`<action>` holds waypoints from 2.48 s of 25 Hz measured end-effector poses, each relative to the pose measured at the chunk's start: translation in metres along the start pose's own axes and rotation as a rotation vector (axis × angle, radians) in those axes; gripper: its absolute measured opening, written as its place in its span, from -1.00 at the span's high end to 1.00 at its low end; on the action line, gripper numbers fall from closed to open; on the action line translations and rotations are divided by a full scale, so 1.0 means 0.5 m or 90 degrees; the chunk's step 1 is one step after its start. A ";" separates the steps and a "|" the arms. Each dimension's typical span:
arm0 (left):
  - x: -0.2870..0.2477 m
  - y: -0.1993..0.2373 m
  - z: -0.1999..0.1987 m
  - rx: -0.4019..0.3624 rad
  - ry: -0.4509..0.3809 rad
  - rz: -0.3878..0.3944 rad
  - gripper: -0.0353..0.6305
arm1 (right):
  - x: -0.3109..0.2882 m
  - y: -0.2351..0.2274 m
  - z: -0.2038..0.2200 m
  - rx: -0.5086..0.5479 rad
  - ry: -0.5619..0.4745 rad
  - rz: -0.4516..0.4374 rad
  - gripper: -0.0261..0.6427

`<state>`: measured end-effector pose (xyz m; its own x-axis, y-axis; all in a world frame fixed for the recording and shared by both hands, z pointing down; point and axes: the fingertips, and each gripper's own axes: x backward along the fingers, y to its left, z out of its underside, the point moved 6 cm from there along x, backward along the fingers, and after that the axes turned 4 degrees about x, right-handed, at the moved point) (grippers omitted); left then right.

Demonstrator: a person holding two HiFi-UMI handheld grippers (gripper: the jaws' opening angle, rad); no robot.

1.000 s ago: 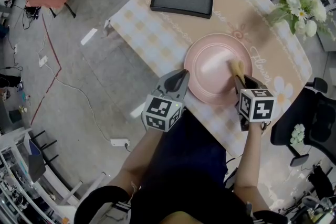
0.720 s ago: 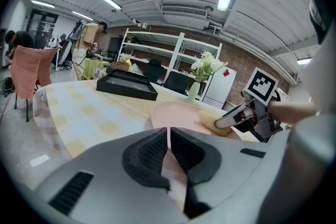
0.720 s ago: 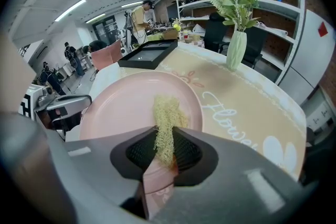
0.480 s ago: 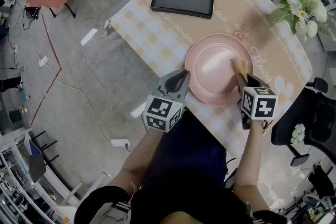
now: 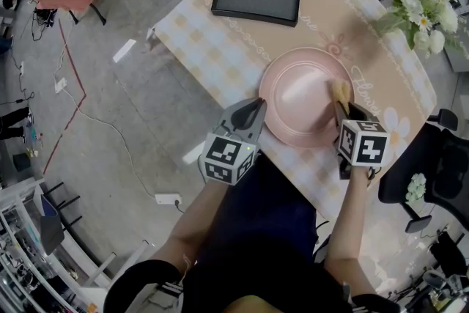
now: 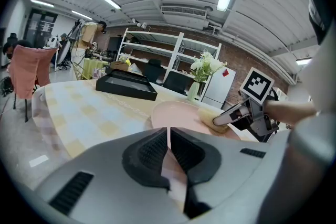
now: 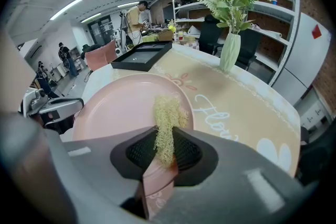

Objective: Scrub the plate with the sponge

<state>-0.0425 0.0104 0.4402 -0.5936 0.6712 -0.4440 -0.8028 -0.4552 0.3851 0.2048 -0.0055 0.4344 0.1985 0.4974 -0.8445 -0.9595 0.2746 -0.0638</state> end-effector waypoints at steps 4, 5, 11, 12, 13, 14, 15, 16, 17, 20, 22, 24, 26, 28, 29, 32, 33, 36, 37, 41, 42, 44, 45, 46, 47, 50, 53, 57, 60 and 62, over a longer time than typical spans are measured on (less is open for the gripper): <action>0.000 0.002 -0.001 0.000 0.000 -0.001 0.82 | 0.004 -0.004 -0.004 -0.002 -0.007 0.007 0.69; 0.000 0.003 -0.001 0.001 0.000 -0.002 0.82 | 0.005 -0.004 -0.006 -0.001 -0.008 0.008 0.69; 0.003 0.010 -0.003 0.003 0.000 -0.007 0.82 | 0.017 -0.005 -0.015 0.008 -0.018 0.023 0.69; 0.004 0.010 -0.002 0.004 -0.001 -0.007 0.82 | 0.019 -0.005 -0.016 0.008 -0.020 0.024 0.69; 0.004 0.011 -0.002 0.004 -0.001 -0.007 0.82 | 0.021 -0.004 -0.017 0.007 -0.022 0.025 0.69; 0.005 0.012 -0.002 0.004 -0.001 -0.007 0.82 | 0.023 -0.003 -0.018 0.007 -0.024 0.026 0.69; 0.006 0.012 -0.002 0.005 -0.001 -0.008 0.82 | 0.026 -0.002 -0.018 0.008 -0.026 0.027 0.69; 0.007 0.013 -0.002 0.005 -0.001 -0.008 0.82 | 0.029 0.000 -0.019 0.010 -0.028 0.028 0.69; 0.008 0.013 -0.003 0.005 -0.002 -0.008 0.82 | 0.034 0.002 -0.019 0.012 -0.029 0.029 0.69; 0.011 0.012 -0.006 0.005 -0.006 -0.005 0.82 | 0.047 0.015 -0.017 0.006 -0.032 0.013 0.69; 0.013 0.012 -0.007 0.005 -0.006 -0.004 0.82 | 0.053 0.033 -0.012 -0.003 -0.034 -0.011 0.69; 0.015 0.011 -0.009 0.004 -0.008 -0.003 0.82 | 0.057 0.056 -0.007 -0.005 -0.033 -0.036 0.69; 0.018 0.009 -0.010 0.003 -0.009 -0.002 0.82 | 0.060 0.082 -0.002 -0.006 -0.032 -0.063 0.69; 0.020 0.006 -0.010 0.002 -0.009 0.000 0.82 | 0.061 0.109 0.003 -0.006 -0.030 -0.093 0.69; 0.020 0.005 -0.010 0.001 -0.010 0.002 0.82 | 0.061 0.121 0.006 -0.004 -0.028 -0.108 0.69; 0.022 0.001 -0.008 -0.002 -0.009 0.009 0.82 | 0.060 0.155 0.014 0.004 -0.021 -0.143 0.69; 0.022 -0.001 -0.008 -0.003 -0.008 0.011 0.82 | 0.061 0.164 0.016 0.007 -0.019 -0.152 0.69; 0.025 -0.008 -0.004 -0.003 -0.006 0.018 0.82 | 0.064 0.190 0.024 0.010 -0.014 -0.176 0.69; 0.026 -0.010 -0.003 -0.003 -0.005 0.019 0.82 | 0.064 0.199 0.027 0.012 -0.012 -0.183 0.69; 0.028 -0.016 0.004 -0.005 -0.001 0.026 0.82 | 0.063 0.229 0.037 0.019 -0.005 -0.211 0.69; 0.029 -0.016 0.005 -0.005 0.000 0.027 0.82 | 0.061 0.235 0.039 0.018 -0.003 -0.217 0.69; 0.031 -0.016 0.006 -0.006 0.001 0.027 0.82 | 0.058 0.247 0.042 0.016 0.001 -0.228 0.69; 0.032 -0.015 0.006 -0.006 0.001 0.027 0.82 | 0.058 0.253 0.043 0.016 0.002 -0.232 0.69; 0.033 -0.014 0.005 -0.007 0.000 0.027 0.82 | 0.058 0.258 0.044 0.016 0.003 -0.236 0.69; 0.033 -0.013 0.005 -0.007 0.000 0.026 0.82 | 0.058 0.262 0.046 0.017 0.003 -0.238 0.69; 0.034 -0.011 0.006 -0.007 0.001 0.024 0.82 | 0.056 0.267 0.048 0.017 0.006 -0.244 0.69; 0.032 -0.011 0.006 -0.008 0.003 0.025 0.82 | 0.053 0.272 0.048 0.022 0.013 -0.251 0.69; 0.029 -0.011 0.008 -0.007 0.005 0.024 0.82 | 0.047 0.284 0.048 0.061 0.028 -0.251 0.69; 0.027 -0.009 0.009 -0.006 0.006 0.022 0.82 | 0.039 0.289 0.047 0.072 0.039 -0.256 0.69; 0.027 -0.008 0.009 -0.005 0.006 0.022 0.82 | 0.035 0.290 0.048 0.069 0.044 -0.260 0.69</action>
<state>-0.0470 0.0239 0.4361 -0.6209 0.6499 -0.4383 -0.7826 -0.4822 0.3938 0.0740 0.0626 0.4232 0.5405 0.2741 -0.7955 -0.7772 0.5246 -0.3473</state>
